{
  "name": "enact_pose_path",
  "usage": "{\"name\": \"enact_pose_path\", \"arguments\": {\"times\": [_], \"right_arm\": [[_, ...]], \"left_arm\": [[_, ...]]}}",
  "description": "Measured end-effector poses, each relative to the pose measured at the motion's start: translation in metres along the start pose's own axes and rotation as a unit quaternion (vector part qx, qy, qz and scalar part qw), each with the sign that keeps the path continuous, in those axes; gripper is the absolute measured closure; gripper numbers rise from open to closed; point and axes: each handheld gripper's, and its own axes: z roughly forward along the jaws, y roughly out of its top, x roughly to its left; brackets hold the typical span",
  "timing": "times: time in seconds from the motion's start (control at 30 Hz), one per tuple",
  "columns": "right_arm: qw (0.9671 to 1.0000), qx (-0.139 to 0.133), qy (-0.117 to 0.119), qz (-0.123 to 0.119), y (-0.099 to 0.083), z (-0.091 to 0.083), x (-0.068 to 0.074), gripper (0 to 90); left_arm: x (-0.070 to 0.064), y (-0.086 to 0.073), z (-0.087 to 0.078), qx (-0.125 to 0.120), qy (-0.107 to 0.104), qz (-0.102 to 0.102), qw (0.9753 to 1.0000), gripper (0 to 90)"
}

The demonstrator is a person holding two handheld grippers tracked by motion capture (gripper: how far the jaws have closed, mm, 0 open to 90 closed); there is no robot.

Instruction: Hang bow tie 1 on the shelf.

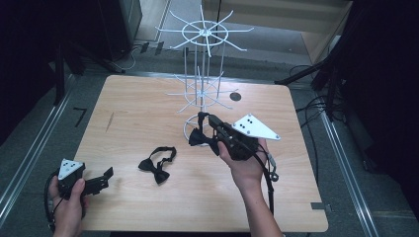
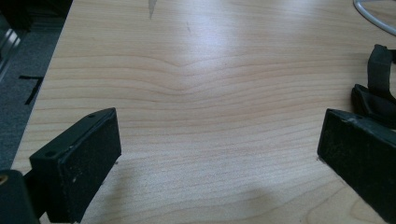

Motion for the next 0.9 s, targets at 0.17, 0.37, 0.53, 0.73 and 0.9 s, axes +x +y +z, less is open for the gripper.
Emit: {"name": "enact_pose_path", "arguments": {"times": [0.17, 0.37, 0.53, 0.73, 0.9], "right_arm": [[1.0000, 0.003, -0.004, 0.002, 0.002, 0.003, -0.003, 90.0], [0.9999, 0.011, -0.008, 0.007, -0.001, 0.010, -0.009, 90.0], [0.9997, 0.020, -0.011, 0.012, -0.004, 0.018, -0.013, 90.0], [0.9991, 0.030, -0.015, 0.025, -0.008, 0.029, -0.019, 90.0], [0.9988, 0.033, -0.017, 0.032, -0.012, 0.036, -0.022, 90.0]], "left_arm": [[0.000, 0.000, 0.000, 0.000, -0.001, 0.000, 1.0000, 0.0], [0.000, 0.000, 0.000, -0.001, -0.002, -0.001, 1.0000, 0.0], [0.000, 0.000, 0.000, -0.001, -0.003, -0.004, 1.0000, 0.0], [0.001, 0.000, 0.000, 0.000, -0.004, -0.004, 1.0000, 0.0], [0.001, 0.000, 0.001, -0.001, -0.005, -0.006, 1.0000, 0.0]]}}
